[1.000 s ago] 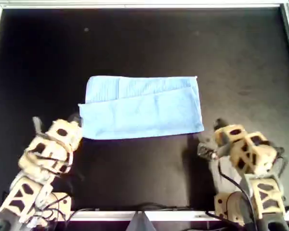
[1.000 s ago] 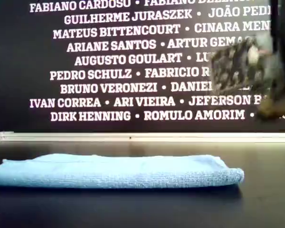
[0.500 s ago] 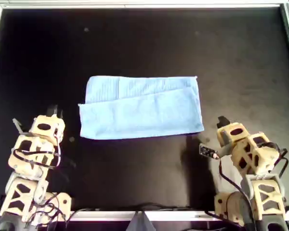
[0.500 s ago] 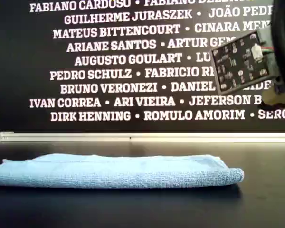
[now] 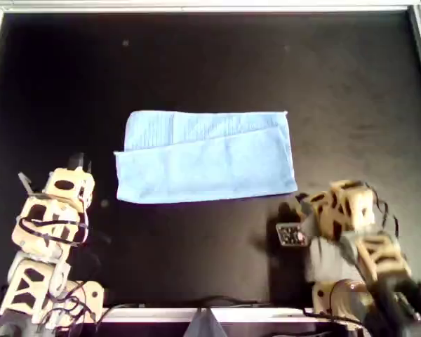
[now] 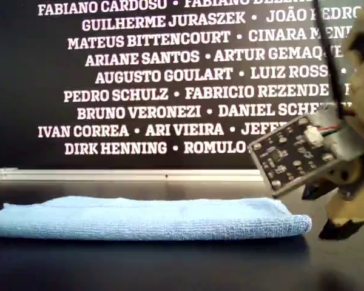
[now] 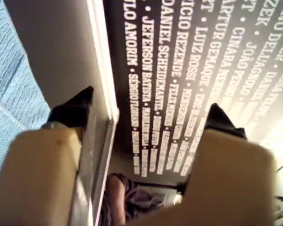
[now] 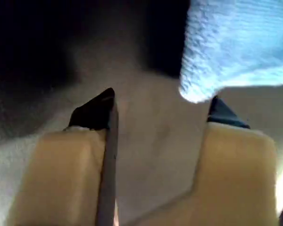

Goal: Fold a cloth

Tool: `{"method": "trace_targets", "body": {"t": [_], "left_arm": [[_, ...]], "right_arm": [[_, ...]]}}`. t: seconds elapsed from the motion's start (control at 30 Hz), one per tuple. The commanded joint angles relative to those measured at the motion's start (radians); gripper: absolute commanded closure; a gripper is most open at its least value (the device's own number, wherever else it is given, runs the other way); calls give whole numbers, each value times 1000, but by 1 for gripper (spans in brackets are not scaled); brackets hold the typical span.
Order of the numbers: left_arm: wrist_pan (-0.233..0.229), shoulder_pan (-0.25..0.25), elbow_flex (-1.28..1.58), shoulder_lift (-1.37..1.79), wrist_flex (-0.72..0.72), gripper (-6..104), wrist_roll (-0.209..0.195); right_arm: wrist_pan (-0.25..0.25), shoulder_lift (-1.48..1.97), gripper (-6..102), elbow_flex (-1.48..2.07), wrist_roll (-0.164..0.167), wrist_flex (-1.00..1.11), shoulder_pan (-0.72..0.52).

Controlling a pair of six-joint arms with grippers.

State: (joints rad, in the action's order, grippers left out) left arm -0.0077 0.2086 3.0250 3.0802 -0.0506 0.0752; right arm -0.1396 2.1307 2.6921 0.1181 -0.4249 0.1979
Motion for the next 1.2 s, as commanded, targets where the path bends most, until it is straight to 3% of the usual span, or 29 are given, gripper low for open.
{"method": "trace_targets", "body": {"t": [0.0, 0.7, 1.17], "left_arm": [[-2, -25, -8, 21, 18, 16, 6], [-2, -18, -6, 20, 18, 16, 6], [-2, -23, -5, 20, 17, 16, 6]], "right_arm": [[3, -163, 11, -175, -5, 17, 3], [-11, -486, 13, -448, -5, 8, 8], [-14, -465, 65, -451, -6, 12, 8]]}}
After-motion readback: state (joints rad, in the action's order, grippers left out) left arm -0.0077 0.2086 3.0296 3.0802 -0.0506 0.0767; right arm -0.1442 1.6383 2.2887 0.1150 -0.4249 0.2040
